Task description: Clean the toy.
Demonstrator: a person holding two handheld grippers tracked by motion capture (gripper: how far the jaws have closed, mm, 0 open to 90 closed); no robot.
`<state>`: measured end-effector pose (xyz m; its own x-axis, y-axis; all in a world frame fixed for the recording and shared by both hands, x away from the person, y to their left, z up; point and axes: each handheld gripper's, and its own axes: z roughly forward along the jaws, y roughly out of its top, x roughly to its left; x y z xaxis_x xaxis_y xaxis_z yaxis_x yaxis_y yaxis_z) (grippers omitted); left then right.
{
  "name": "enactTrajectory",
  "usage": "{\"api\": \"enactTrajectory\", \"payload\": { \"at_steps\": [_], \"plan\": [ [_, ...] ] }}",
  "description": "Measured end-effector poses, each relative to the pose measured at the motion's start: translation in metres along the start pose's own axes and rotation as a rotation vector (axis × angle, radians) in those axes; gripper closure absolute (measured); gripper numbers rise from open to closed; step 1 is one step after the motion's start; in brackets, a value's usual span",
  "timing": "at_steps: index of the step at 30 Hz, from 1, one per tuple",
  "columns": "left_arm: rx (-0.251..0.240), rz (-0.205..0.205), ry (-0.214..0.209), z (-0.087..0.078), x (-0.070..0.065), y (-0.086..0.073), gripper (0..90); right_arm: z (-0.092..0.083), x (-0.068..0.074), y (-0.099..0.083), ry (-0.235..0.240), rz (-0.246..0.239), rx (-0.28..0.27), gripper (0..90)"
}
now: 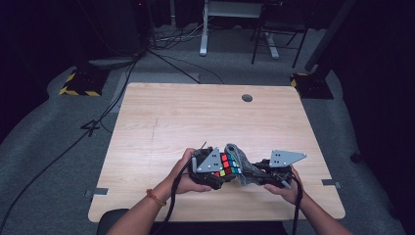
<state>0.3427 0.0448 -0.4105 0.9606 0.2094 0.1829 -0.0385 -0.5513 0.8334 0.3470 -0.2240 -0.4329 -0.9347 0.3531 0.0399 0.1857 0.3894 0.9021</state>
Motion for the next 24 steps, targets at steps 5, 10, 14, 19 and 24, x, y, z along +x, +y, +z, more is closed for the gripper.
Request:
{"api": "enactTrajectory", "payload": {
  "at_steps": [5,10,14,19,24],
  "plan": [
    [0.042,0.016,-0.006,0.007,-0.002,-0.001,32.6,-0.004,0.001,0.003,0.034,0.002,-0.043,75.2],
    [0.062,0.024,-0.014,0.011,-0.002,-0.001,32.8,-0.004,0.005,0.005,0.029,-0.021,-0.043,75.3],
    [0.090,0.028,-0.001,0.013,-0.004,-0.001,32.8,-0.004,0.006,0.006,0.016,-0.035,-0.037,75.2],
    [0.075,0.023,0.007,0.009,-0.001,0.001,33.0,-0.002,0.006,0.005,0.002,-0.037,-0.023,75.1],
    [0.055,0.012,0.021,0.003,0.002,0.002,33.1,0.005,0.005,-0.001,-0.003,-0.031,0.045,75.1]
  ]
}}
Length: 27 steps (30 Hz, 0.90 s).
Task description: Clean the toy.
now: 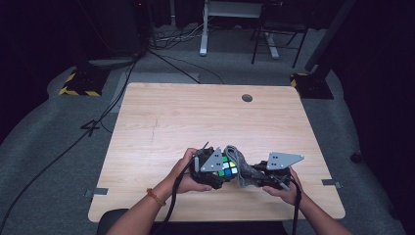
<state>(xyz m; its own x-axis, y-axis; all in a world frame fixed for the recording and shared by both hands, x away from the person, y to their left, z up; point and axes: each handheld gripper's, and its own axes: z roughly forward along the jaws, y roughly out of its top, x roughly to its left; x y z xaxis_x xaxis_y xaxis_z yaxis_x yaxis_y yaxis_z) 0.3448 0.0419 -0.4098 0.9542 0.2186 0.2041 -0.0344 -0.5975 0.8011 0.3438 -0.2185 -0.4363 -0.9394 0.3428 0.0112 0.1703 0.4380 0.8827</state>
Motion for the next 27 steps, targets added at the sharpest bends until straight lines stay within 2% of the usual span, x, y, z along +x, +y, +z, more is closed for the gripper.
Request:
{"api": "enactTrajectory", "payload": {
  "at_steps": [4,6,8,9,13,16,21,27],
  "plan": [
    [-0.006,0.000,0.006,-0.004,0.001,0.000,33.1,0.004,0.001,-0.003,0.013,0.000,0.034,75.1],
    [-0.025,-0.001,0.012,-0.007,0.003,0.000,33.1,0.006,0.001,-0.005,0.014,0.001,0.047,75.1],
    [-0.038,0.000,-0.008,-0.010,0.003,0.000,33.1,0.009,0.002,-0.007,-0.001,-0.012,0.087,75.0],
    [-0.038,0.007,-0.010,-0.009,0.003,0.000,33.1,0.009,0.002,-0.007,-0.003,-0.018,0.085,75.0],
    [-0.027,0.012,-0.019,-0.005,0.001,0.000,33.1,0.001,0.001,0.002,0.020,-0.005,-0.013,75.0],
    [-0.020,0.008,-0.033,-0.001,0.000,-0.001,33.0,-0.003,0.004,0.005,0.014,-0.026,-0.027,75.0],
    [0.021,0.012,-0.051,0.008,-0.002,-0.005,32.7,-0.006,0.008,0.008,0.021,-0.037,-0.050,75.1],
    [0.027,-0.002,-0.051,0.011,-0.001,-0.006,32.6,-0.007,0.008,0.012,0.015,-0.040,-0.071,75.1]
  ]
}}
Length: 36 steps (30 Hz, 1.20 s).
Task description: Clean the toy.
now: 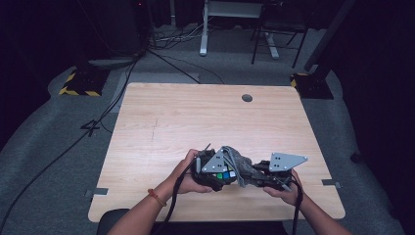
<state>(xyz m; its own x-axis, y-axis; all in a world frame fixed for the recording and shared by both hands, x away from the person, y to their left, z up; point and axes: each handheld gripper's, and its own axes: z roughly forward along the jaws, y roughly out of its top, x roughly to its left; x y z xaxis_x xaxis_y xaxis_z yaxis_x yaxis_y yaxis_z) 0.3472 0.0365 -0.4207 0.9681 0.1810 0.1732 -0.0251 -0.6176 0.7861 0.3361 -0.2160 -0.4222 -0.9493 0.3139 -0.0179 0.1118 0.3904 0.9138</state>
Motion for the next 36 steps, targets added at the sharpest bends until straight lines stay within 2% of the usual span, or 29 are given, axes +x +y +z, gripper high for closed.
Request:
{"api": "enactTrajectory", "payload": {
  "at_steps": [3,6,8,11,14,18,21,23,26,30,33,36],
  "plan": [
    [0.019,0.016,0.019,0.000,0.000,0.001,32.7,0.003,0.000,0.000,-0.026,-0.004,0.036,75.1],
    [-0.001,0.014,0.031,-0.005,0.000,0.003,32.9,0.007,-0.004,-0.007,-0.033,0.013,0.073,74.9],
    [-0.015,0.015,0.038,-0.009,0.000,0.004,32.9,0.010,-0.006,-0.012,-0.023,0.033,0.099,74.9],
    [-0.037,0.008,0.038,-0.015,0.002,0.004,32.9,0.013,-0.006,-0.013,-0.003,0.037,0.118,74.8],
    [-0.047,0.004,0.040,-0.018,0.004,0.002,32.8,0.017,-0.006,-0.011,0.004,0.053,0.111,74.8],
    [-0.052,-0.017,0.012,-0.017,0.006,-0.003,32.7,0.021,-0.002,-0.005,-0.014,0.037,0.087,75.0],
    [-0.041,-0.009,-0.003,-0.013,0.004,-0.003,32.6,0.018,-0.001,-0.002,-0.029,0.032,0.057,75.0],
    [-0.041,-0.004,-0.015,-0.009,0.002,-0.002,32.6,0.015,-0.003,0.000,-0.040,0.048,0.045,74.9],
    [-0.028,0.007,-0.032,-0.004,-0.001,-0.001,32.6,0.016,-0.005,-0.002,-0.081,0.047,0.058,74.8],
    [-0.035,0.027,-0.054,-0.003,-0.006,0.003,32.7,0.016,-0.009,-0.005,-0.095,0.058,0.064,74.8],
    [-0.037,0.029,-0.038,-0.005,-0.005,0.005,32.7,0.016,-0.011,-0.006,-0.097,0.072,0.065,74.9],
    [-0.064,0.006,-0.017,-0.011,-0.001,0.005,32.7,0.016,-0.010,-0.006,-0.087,0.076,0.069,74.9]
  ]
}}
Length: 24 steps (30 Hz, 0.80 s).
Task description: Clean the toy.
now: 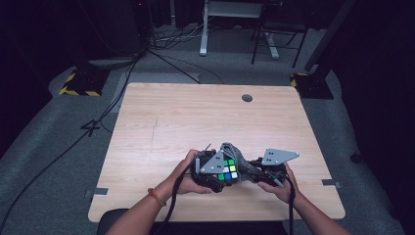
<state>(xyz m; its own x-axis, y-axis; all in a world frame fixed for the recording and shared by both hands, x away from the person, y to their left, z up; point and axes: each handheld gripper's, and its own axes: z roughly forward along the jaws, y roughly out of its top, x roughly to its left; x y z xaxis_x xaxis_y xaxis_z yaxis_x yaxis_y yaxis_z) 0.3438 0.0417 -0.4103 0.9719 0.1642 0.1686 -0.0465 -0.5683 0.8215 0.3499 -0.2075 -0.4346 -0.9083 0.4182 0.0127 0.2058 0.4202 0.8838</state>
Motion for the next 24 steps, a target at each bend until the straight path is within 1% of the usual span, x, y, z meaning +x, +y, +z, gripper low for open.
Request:
{"api": "enactTrajectory", "payload": {
  "at_steps": [1,3,5,7,8,11,13,14,15,16,20,24],
  "plan": [
    [-0.008,-0.001,0.021,-0.004,0.003,0.000,32.7,0.000,0.001,0.000,0.013,0.002,0.000,74.9],
    [-0.025,-0.020,0.040,-0.010,0.008,-0.002,32.7,0.001,0.003,0.000,0.036,0.006,0.004,74.9],
    [-0.030,-0.038,0.072,-0.015,0.013,-0.005,32.7,0.003,0.005,0.000,0.057,0.004,0.008,74.9],
    [-0.046,-0.066,0.057,-0.016,0.016,-0.008,32.7,0.005,0.008,0.001,0.074,-0.001,0.006,74.9],
    [-0.043,-0.067,0.047,-0.016,0.017,-0.009,32.7,0.005,0.009,0.002,0.081,-0.002,0.003,74.9],
    [-0.019,-0.047,0.039,-0.011,0.013,-0.009,32.0,0.004,0.011,0.003,0.102,-0.020,-0.009,75.0],
    [-0.013,-0.044,0.019,-0.007,0.011,-0.008,32.3,0.002,0.012,0.004,0.110,-0.032,-0.016,75.0],
    [-0.014,-0.047,0.016,-0.006,0.010,-0.007,31.7,0.001,0.014,0.005,0.117,-0.038,-0.024,75.1],
    [-0.010,-0.041,0.015,-0.005,0.010,-0.007,31.7,0.001,0.015,0.005,0.110,-0.047,-0.021,75.1],
    [-0.012,-0.044,0.013,-0.005,0.010,-0.007,31.9,0.000,0.016,0.006,0.100,-0.060,-0.013,75.1],
    [-0.016,-0.040,0.013,-0.005,0.010,-0.006,32.2,-0.002,0.016,0.006,0.094,-0.064,-0.020,75.1],
    [0.013,-0.029,0.010,-0.003,0.008,-0.005,32.3,-0.002,0.016,0.005,0.091,-0.071,-0.016,75.1]
  ]
}}
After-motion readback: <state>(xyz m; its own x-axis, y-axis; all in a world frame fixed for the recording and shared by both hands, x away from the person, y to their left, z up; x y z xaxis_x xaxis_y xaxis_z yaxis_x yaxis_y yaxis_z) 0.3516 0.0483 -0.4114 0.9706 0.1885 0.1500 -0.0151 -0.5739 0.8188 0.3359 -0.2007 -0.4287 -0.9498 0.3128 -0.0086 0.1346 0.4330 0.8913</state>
